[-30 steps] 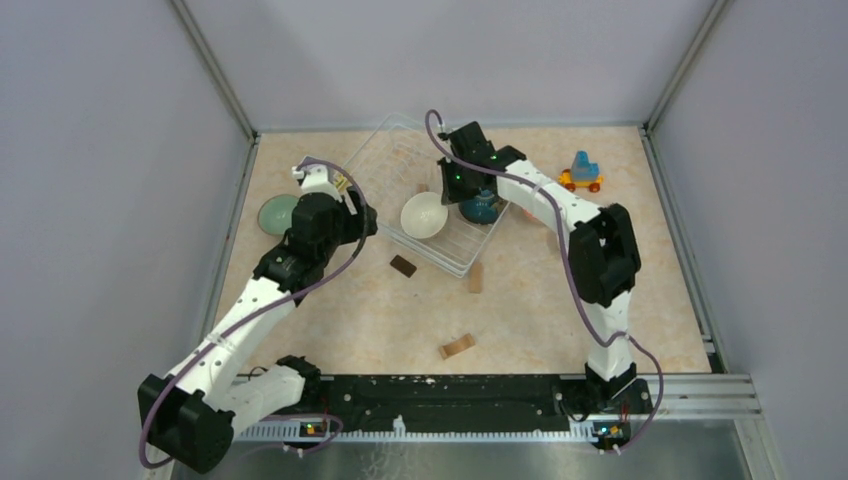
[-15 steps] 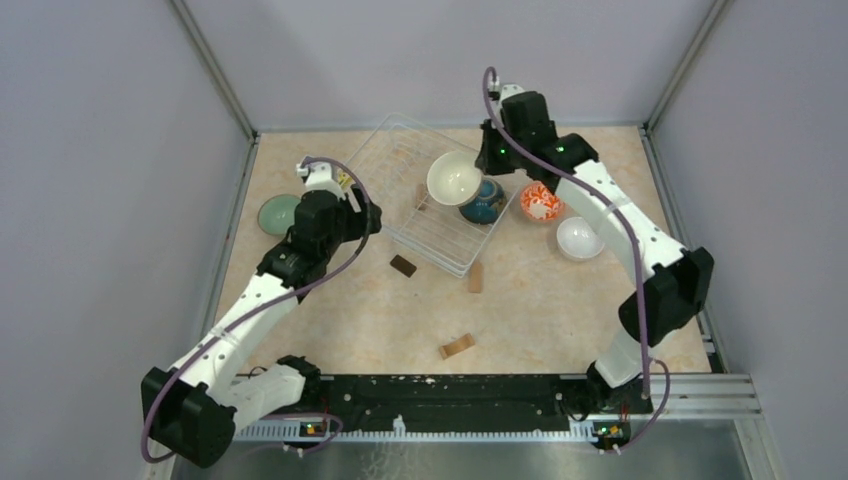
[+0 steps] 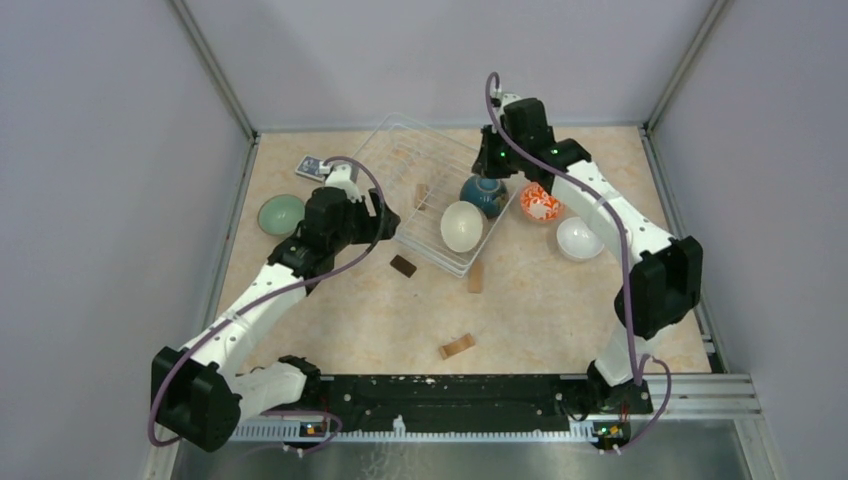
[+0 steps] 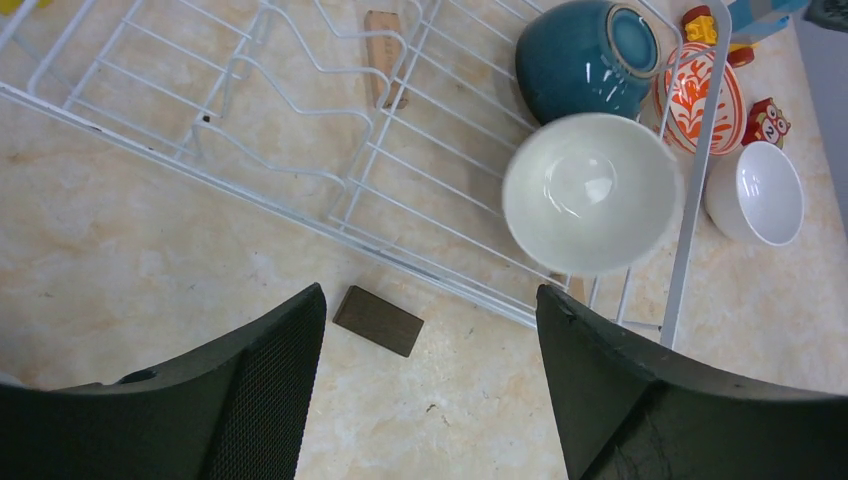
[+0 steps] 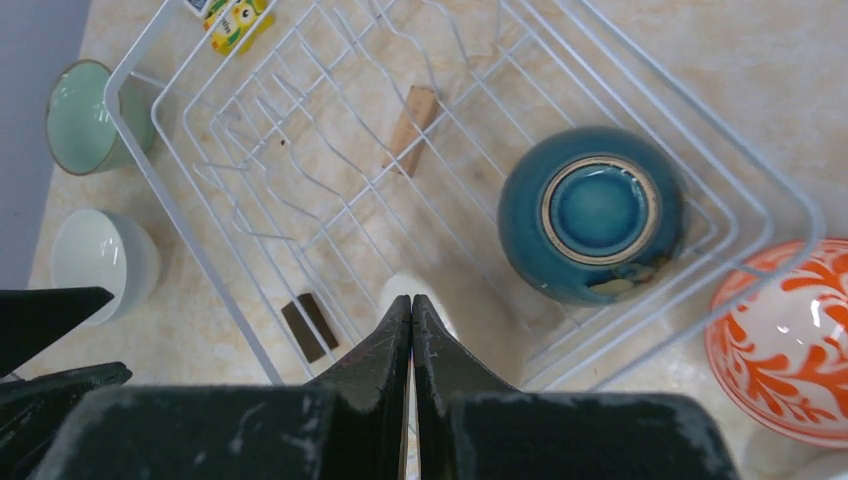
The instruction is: Unload the bowls from the dish rack
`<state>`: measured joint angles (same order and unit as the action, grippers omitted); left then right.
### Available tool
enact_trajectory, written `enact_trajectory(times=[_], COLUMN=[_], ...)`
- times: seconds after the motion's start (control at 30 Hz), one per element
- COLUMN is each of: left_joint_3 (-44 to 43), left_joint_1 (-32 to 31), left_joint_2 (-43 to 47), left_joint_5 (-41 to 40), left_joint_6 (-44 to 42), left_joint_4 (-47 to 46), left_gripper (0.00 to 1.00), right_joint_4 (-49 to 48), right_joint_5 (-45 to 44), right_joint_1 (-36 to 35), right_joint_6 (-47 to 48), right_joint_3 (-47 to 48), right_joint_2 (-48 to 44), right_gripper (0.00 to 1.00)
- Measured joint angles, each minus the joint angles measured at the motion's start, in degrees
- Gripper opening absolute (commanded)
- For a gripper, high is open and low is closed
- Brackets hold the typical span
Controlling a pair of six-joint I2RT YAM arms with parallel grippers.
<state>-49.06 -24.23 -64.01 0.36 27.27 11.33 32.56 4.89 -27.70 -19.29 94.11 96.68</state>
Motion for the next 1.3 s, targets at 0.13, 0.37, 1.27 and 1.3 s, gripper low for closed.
enact_trajectory(times=[0.13,0.37,1.27,1.3], left_joint_3=[0.0,0.0,0.0,0.0], left_joint_1=[0.0,0.0,0.0,0.0], left_joint_2=[0.02,0.42,0.42,0.42], left_joint_5=[0.13,0.17,3.3,3.32], left_joint_6=[-0.42,-1.33,-1.92,-1.92], left_joint_4=[-0.17,-0.17,-0.22,-0.2], left_gripper=[0.82,0.82,0.81,0.81], right_joint_4=[-3.48,-3.39,2.64,2.67], right_joint_5=[3.74,4.24,-5.42,-5.38], right_joint_1=[-0.02,-0.28,-3.32,-3.32], right_joint_6=[-1.44,-0.98,5.79,5.77], right_joint_3=[-0.39,-4.35,-7.13,-7.13], right_joint_2=[3.98,7.78,8.9,9.42], right_gripper=[0.0,0.42,0.53,0.52])
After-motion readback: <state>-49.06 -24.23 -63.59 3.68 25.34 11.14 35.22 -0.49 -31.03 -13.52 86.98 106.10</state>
